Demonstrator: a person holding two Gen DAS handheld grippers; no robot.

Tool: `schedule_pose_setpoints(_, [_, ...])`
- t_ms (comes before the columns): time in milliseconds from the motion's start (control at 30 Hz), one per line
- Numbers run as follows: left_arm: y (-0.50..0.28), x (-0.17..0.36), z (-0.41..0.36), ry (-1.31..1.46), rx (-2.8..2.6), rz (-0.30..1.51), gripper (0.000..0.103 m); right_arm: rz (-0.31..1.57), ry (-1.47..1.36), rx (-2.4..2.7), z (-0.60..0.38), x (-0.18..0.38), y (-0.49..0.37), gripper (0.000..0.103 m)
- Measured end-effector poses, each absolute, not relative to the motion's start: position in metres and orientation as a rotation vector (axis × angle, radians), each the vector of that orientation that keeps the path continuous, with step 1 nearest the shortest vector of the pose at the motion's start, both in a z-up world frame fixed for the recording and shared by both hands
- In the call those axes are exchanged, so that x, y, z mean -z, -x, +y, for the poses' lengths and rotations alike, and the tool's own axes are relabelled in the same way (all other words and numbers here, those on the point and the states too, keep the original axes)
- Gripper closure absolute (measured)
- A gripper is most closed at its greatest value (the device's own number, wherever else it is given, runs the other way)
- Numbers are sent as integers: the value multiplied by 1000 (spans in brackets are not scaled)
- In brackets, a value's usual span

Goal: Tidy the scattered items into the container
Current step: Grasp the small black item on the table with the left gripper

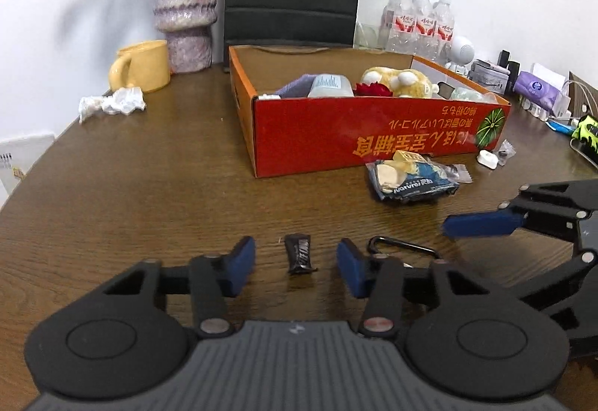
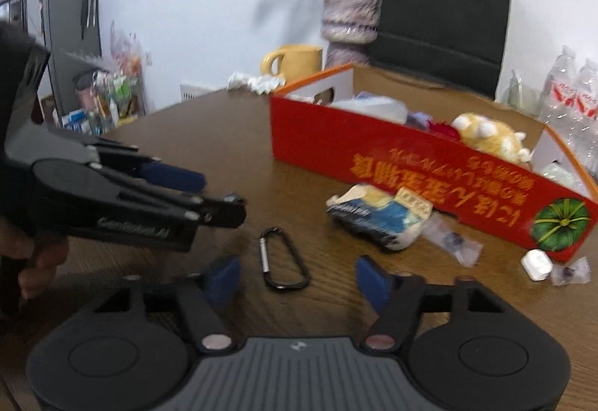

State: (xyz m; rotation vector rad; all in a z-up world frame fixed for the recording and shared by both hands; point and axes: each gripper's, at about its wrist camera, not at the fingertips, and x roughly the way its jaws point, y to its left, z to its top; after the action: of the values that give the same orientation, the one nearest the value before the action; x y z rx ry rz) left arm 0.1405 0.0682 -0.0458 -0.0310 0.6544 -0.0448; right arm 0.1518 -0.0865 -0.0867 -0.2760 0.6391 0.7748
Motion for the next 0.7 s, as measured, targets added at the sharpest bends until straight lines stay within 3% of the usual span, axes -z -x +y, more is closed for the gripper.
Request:
schedule_pose_setpoints(33, [-140, 46, 68, 16, 42, 650, 71, 639, 260, -787, -87, 87, -152, 52])
schedule_pose_setpoints(67, [-140, 46, 68, 9, 42, 646, 84, 641, 255, -793, -86, 86, -151, 66])
schedule_pose_setpoints(100, [-140, 46, 69, 12, 47, 646, 90, 636, 255, -792, -85, 86, -150, 75])
schedule_pose_setpoints(367, [-128, 42, 72, 18, 63, 612, 90, 626, 236, -762, -88, 84, -146, 77])
schedule_pose_setpoints(400, [-128, 41, 72, 21, 63, 607, 90, 621, 230, -762, -89, 83, -145, 101])
schedule_pose_setpoints(633, [-122, 37, 69, 26, 68, 591, 90, 617, 206, -748, -93, 79, -144, 99])
schedule_pose_setpoints(667, [-121, 37, 69, 27, 67, 591, 90, 610, 201, -744, -94, 78, -144, 98])
schedule_pose_setpoints(700, [-121, 37, 69, 28, 66, 590, 90, 600, 188, -731, -97, 76, -143, 89])
